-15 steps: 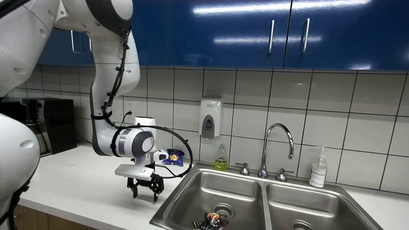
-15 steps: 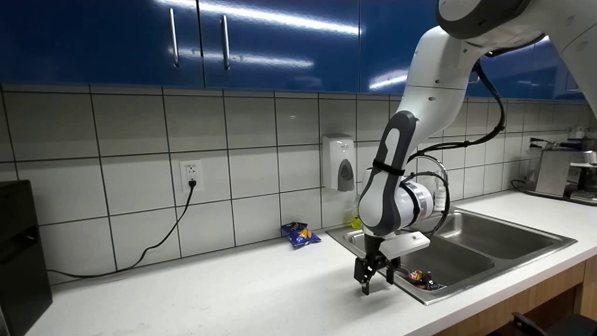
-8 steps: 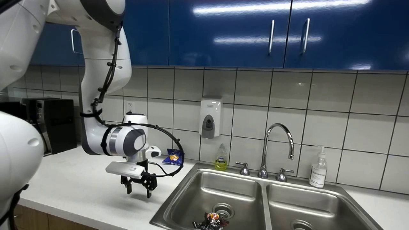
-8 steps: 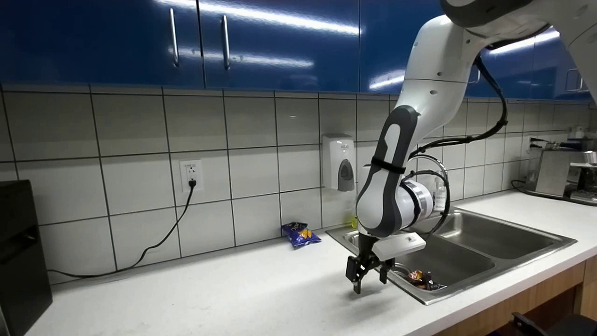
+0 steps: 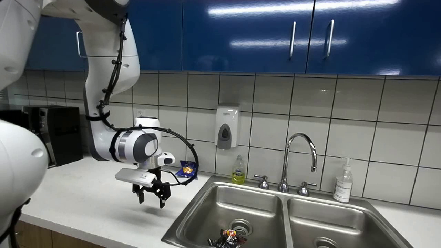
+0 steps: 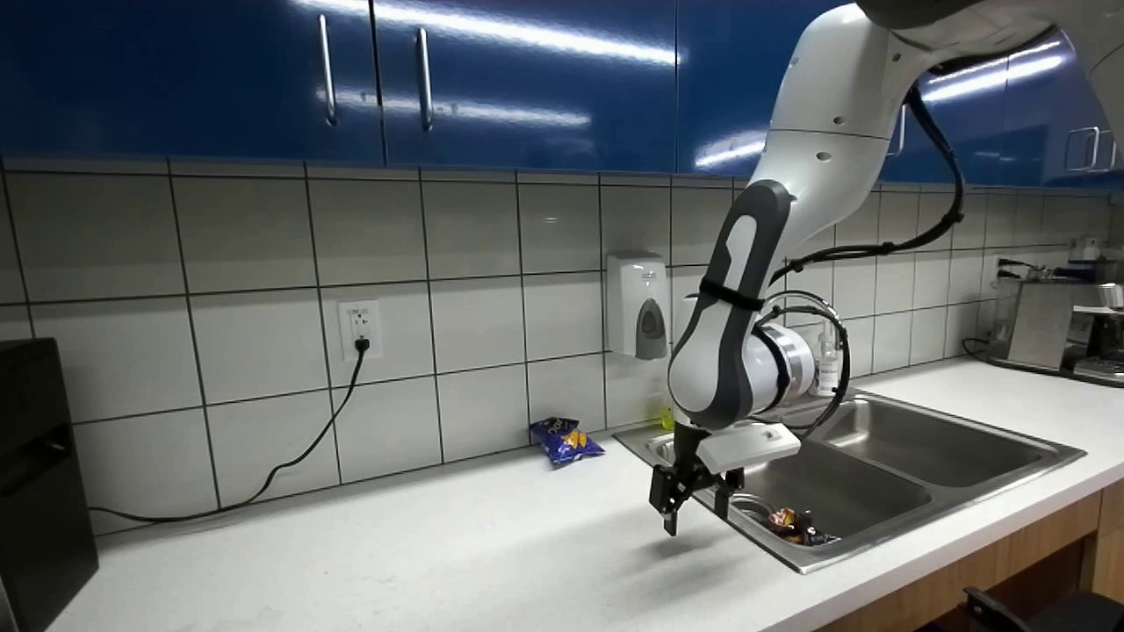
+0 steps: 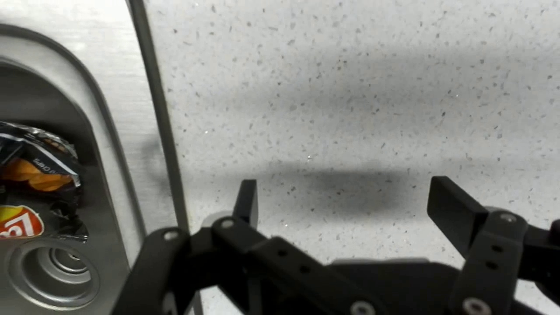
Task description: Put the black packet inside the sink
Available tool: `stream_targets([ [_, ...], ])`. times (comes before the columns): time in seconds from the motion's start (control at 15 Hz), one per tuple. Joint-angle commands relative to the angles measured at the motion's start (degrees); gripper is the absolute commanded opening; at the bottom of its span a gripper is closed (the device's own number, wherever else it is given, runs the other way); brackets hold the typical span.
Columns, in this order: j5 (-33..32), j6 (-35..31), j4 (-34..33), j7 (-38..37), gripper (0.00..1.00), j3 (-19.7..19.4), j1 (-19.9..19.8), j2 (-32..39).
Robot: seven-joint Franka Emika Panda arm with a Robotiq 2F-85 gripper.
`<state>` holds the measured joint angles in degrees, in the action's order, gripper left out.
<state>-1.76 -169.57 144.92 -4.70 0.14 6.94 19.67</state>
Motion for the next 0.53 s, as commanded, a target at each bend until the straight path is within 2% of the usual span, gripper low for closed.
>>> stream_targets([
  [0.0,-0.48,4.67,1.28,-2.30,1.00,-1.42,1.41,-4.14],
  [0.47,-1.45,8.01,2.00,-4.52,1.00,-1.64,1.70,-6.25],
])
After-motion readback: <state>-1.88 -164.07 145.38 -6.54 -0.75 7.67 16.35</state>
